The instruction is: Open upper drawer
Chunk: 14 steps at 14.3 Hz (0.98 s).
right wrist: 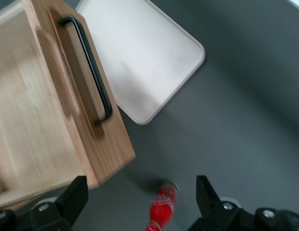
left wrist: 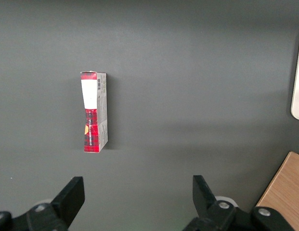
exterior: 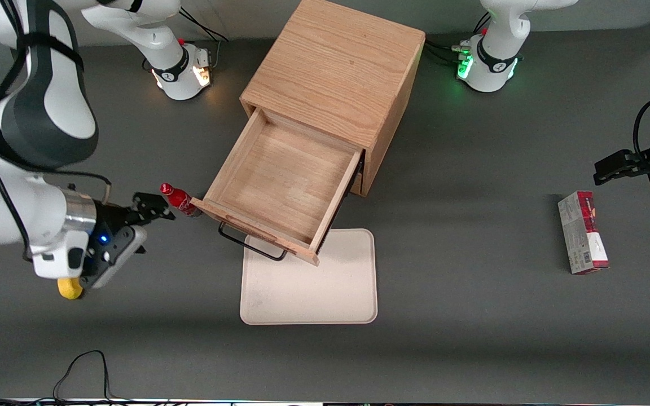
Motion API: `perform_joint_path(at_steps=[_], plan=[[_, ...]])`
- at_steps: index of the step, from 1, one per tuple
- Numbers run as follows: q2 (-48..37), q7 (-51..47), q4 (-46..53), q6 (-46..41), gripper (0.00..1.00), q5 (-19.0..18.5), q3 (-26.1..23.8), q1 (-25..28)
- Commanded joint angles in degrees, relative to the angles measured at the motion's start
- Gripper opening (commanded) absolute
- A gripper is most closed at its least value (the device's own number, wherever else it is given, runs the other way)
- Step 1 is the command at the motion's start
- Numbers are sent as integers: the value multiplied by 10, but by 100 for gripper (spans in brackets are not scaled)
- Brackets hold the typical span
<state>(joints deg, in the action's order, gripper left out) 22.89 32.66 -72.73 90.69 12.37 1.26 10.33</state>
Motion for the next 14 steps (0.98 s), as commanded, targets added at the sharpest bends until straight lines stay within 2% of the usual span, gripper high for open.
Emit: perform_joint_path(at_steps=[1, 2, 3, 5, 6, 14], plan=[[-164, -3, -238, 88, 100, -50, 13, 12], [-184, -31, -265, 90, 100, -80, 13, 12], [-198, -85, -282, 86, 100, -95, 13, 12], [-210, -213, -301, 75, 100, -98, 36, 11], [-207, -245, -296, 62, 100, -97, 51, 11], [-229, -261, -256, 27, 99, -96, 74, 12]])
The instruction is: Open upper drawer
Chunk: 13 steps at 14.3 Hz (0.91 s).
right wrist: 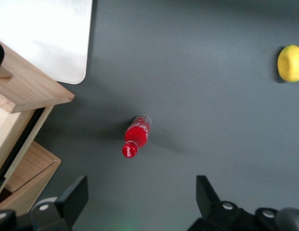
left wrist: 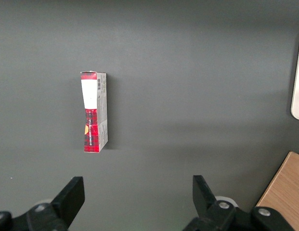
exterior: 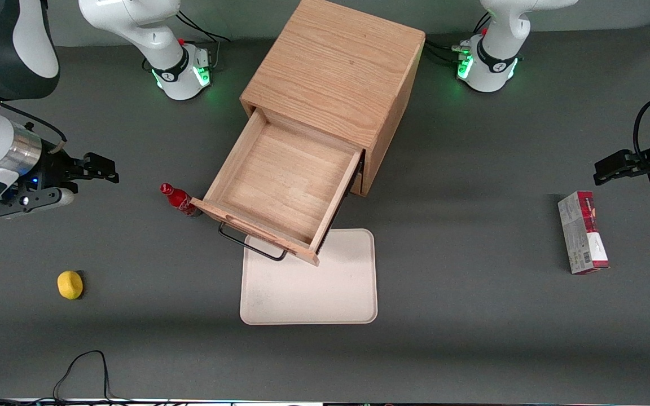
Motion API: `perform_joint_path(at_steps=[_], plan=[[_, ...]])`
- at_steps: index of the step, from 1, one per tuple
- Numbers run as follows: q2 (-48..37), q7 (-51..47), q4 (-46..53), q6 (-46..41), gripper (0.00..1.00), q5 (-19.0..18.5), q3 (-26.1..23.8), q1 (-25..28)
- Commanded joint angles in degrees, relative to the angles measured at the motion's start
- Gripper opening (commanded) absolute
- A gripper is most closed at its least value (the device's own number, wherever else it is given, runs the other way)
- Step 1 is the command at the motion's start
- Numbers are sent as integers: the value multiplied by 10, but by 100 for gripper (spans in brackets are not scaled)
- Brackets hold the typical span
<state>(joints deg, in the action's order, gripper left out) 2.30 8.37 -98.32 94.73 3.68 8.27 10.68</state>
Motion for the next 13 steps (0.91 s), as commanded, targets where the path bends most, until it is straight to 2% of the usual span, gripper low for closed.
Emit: perform_joint_path(at_steps=[1, 3, 4, 5, 6, 13], plan=[[-33, -18, -8, -16, 99, -10, 4, 8], [-61, -17, -25, -17, 99, -12, 4, 9], [-69, -18, -25, -31, 100, -21, 3, 11], [-65, -27, -13, -65, 100, -47, -4, 7], [-62, -51, 0, -89, 100, -52, -10, 0], [-34, -49, 36, -84, 100, -49, -13, -9]])
